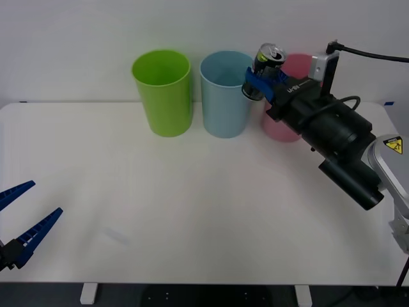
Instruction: Grasp the object on the table and drop it into the matching bin: aluminum can to the light blue bin, PET bottle to the pink bin.
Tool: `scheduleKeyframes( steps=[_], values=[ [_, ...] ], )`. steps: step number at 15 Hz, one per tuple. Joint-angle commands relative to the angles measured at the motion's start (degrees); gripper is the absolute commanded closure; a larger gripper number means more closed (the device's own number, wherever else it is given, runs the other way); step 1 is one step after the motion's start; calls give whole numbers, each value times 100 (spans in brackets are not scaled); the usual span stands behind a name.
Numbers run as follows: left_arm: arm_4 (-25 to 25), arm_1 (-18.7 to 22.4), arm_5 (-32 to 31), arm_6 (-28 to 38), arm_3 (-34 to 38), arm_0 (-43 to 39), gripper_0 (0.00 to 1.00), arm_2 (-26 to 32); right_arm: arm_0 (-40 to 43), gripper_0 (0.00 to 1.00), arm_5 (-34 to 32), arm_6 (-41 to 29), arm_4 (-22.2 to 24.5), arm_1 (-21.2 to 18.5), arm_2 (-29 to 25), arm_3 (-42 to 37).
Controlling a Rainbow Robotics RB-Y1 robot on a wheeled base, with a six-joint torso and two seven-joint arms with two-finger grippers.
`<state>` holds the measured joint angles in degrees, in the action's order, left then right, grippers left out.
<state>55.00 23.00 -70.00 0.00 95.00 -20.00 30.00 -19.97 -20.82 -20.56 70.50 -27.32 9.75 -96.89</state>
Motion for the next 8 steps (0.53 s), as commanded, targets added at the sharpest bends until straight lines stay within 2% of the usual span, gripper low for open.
scheduleKeyframes(
  steps=[1, 8],
  values=[
    [0, 0, 0, 0, 0, 0, 0, 0, -481, 100, -45, 17, 131, 60, 1, 583],
    [0, 0, 0, 0, 0, 0, 0, 0, -1580, 100, -54, 70, 439, 288, 1, 1954]
  ],
)
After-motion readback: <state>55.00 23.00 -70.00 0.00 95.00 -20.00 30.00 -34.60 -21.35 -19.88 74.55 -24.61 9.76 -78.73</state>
